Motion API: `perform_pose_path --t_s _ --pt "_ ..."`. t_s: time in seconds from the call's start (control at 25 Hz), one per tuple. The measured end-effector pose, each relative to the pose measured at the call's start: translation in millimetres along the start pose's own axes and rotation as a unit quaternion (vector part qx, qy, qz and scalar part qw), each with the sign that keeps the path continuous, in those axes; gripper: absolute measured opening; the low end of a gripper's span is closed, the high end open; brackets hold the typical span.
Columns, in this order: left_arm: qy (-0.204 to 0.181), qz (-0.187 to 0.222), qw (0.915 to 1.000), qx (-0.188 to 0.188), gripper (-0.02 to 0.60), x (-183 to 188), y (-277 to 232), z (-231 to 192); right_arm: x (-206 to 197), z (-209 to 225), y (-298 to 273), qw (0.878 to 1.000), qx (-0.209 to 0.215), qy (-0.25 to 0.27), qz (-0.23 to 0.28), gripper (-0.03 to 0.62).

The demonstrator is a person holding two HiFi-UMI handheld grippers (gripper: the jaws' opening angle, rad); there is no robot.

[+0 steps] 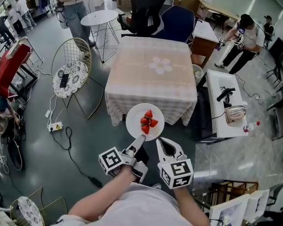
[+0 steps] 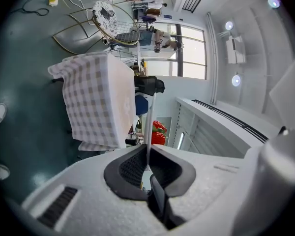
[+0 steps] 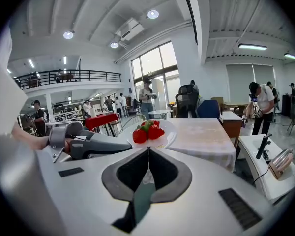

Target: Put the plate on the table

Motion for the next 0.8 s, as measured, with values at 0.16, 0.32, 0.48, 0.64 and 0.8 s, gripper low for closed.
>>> perform_pose_path --t_s 0.16,0.32,0.48,0.64,0.8 --pt "0.007 -0.008 0.9999 0.007 0.018 32.0 -2.5 4.6 10.3 -8.0 -26.6 1.0 -0.002 -0.003 -0.006 0.005" --pt "0.008 -0.021 0.9997 0.005 0.017 57.1 -4.2 12.7 22.6 -15.8 -45.3 1.0 -0.002 0.005 -0.007 0.005" --pt "0.018 -0.027 0.9994 0.011 0.018 75.6 -7.9 13.6 31.7 -14.4 -59.5 1.0 -0.001 -0.001 -0.006 0.005" --pt "0.027 -0.034 0.999 0.008 0.018 84.9 -16.5 14.6 35.6 -7.6 -69.0 1.0 -0.01 0.0 -0.012 0.005" --pt "0.029 -0.043 0.9986 0.012 0.018 89.9 -25.8 13.8 35.9 -2.0 -75.2 1.0 -0.016 -0.006 -0.012 0.005"
Point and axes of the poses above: the fingertips, and each gripper's own axes: y backward along the fingers, z to its right, x out of its top, the point moved 5 cm from there along y, backward along the fingers, and after that the axes turned 12 degrees about y, right-handed, at the moved point
